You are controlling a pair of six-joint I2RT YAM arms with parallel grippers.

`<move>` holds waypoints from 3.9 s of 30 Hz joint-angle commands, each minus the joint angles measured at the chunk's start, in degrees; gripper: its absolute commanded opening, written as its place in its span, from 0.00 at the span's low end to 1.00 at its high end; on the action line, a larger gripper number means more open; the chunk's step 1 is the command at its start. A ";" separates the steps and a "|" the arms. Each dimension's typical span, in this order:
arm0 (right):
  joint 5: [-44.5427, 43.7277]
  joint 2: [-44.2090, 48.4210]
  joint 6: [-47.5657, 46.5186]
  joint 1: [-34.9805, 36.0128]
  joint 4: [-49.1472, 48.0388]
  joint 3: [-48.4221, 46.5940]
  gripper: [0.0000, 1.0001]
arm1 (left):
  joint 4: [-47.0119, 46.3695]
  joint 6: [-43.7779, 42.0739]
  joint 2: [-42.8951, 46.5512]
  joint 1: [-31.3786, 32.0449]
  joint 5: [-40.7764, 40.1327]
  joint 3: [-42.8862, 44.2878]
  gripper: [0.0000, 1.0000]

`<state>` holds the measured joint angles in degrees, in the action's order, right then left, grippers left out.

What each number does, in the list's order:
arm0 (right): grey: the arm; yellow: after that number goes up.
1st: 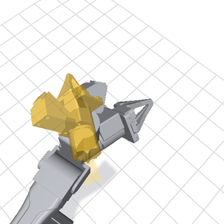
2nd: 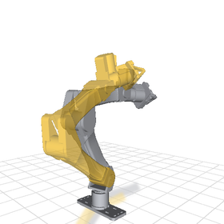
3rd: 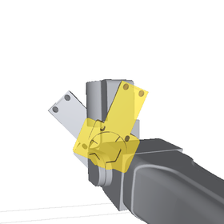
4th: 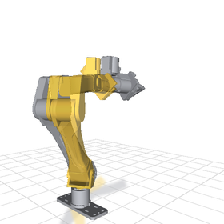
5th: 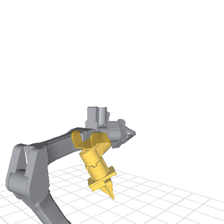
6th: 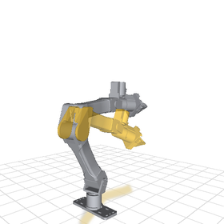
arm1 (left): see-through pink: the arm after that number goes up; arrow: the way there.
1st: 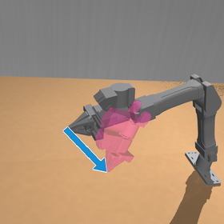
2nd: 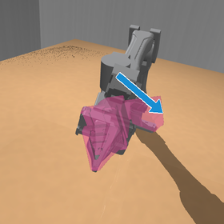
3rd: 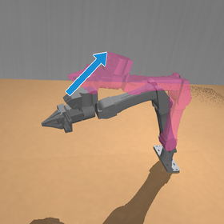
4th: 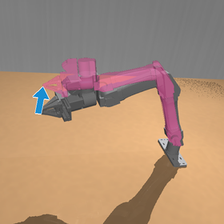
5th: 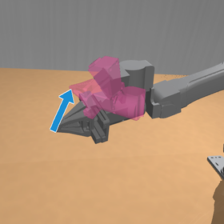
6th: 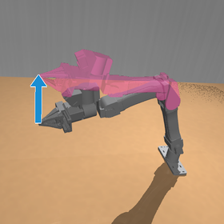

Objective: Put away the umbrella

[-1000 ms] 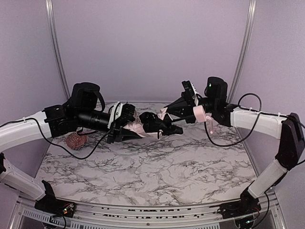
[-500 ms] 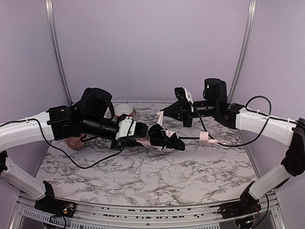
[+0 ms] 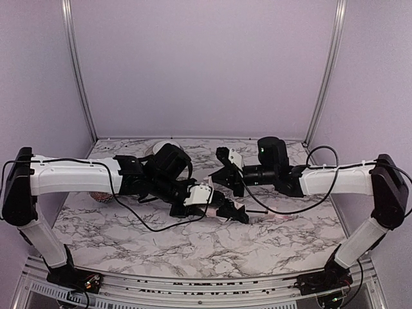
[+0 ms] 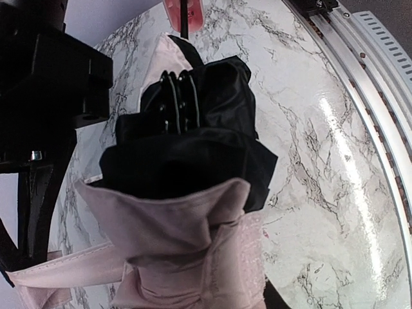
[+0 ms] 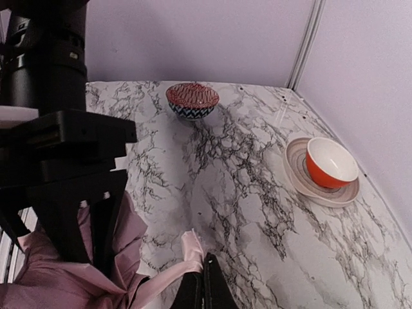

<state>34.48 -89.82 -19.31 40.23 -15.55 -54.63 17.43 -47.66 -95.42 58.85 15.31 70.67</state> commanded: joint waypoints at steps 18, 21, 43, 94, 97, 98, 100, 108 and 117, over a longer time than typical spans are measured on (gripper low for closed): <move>0.15 3.30 0.89 11.97 -43.43 23.61 0.00 | -8.97 20.02 -14.88 -4.48 15.79 -9.40 0.00; -0.70 2.43 -2.74 14.70 -43.08 23.60 0.00 | -8.88 19.78 -15.76 -4.49 16.28 -8.83 0.00; -8.30 -5.46 -20.73 24.92 -35.52 27.33 0.00 | -23.70 27.53 -18.67 -6.74 8.49 -12.91 0.37; -5.29 -9.14 -17.04 18.92 -33.51 27.07 0.00 | -49.02 28.73 -10.71 -4.70 2.45 -25.80 0.99; -5.34 -10.04 -16.26 18.22 -34.92 26.68 0.00 | -49.03 25.93 -11.06 -3.31 5.02 -24.97 0.99; -5.45 -10.34 -16.35 18.11 -35.19 26.57 0.00 | -49.07 24.89 -11.10 -2.35 5.56 -24.77 0.99; -5.63 -10.73 -16.80 17.86 -35.14 26.40 0.00 | -49.07 22.63 -11.11 -1.15 6.14 -24.55 0.99; -4.85 -10.70 -19.25 17.36 -32.38 25.87 0.00 | -49.01 17.36 -8.99 0.67 3.50 -24.64 0.99; -4.54 -10.29 -19.64 17.25 -31.66 25.93 0.00 | -49.07 17.51 -11.63 1.70 6.26 -23.24 0.95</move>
<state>28.10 -99.46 -38.63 57.30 -51.16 -27.77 -28.51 -30.70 -106.15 59.16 17.98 44.23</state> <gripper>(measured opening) 0.004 0.979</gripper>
